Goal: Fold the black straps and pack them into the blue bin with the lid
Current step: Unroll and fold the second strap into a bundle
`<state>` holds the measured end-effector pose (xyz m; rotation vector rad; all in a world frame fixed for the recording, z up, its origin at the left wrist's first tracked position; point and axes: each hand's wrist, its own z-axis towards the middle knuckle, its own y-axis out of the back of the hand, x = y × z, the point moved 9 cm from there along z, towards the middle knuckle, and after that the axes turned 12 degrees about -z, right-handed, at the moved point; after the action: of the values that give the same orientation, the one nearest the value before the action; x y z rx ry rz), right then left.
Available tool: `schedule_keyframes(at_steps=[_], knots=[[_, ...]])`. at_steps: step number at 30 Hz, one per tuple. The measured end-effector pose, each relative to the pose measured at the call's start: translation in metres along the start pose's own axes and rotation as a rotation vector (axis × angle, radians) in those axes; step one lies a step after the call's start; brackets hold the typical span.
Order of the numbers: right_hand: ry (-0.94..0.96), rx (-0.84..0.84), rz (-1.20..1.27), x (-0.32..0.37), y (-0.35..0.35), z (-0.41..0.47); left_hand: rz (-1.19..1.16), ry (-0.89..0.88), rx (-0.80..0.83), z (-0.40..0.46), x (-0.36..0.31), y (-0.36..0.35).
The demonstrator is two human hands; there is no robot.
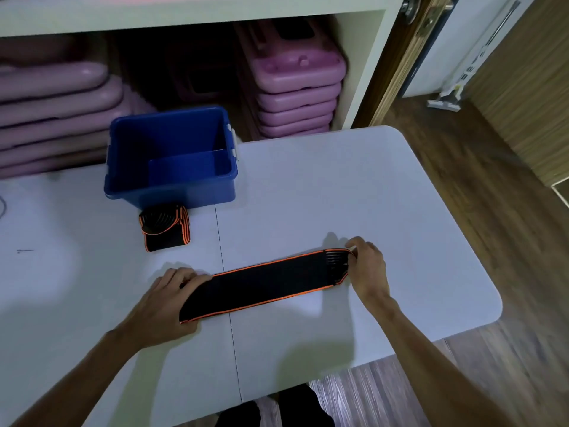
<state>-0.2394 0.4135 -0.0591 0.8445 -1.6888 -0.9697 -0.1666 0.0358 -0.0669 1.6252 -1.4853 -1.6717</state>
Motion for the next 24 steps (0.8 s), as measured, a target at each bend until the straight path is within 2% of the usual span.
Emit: schedule_keyframes(at_steps=[7, 13, 24], knots=[[0.076, -0.05, -0.024, 0.04, -0.002, 0.04, -0.06, 0.134, -0.068, 0.001, 0.02, 0.013], [0.083, 0.054, -0.005, 0.049, -0.022, 0.063, -0.07, 0.229, -0.076, -0.01, 0.025, 0.002], [0.175, -0.023, -0.062, 0.07, -0.014, 0.091, -0.246, 0.217, -0.199, -0.031, 0.023, -0.001]])
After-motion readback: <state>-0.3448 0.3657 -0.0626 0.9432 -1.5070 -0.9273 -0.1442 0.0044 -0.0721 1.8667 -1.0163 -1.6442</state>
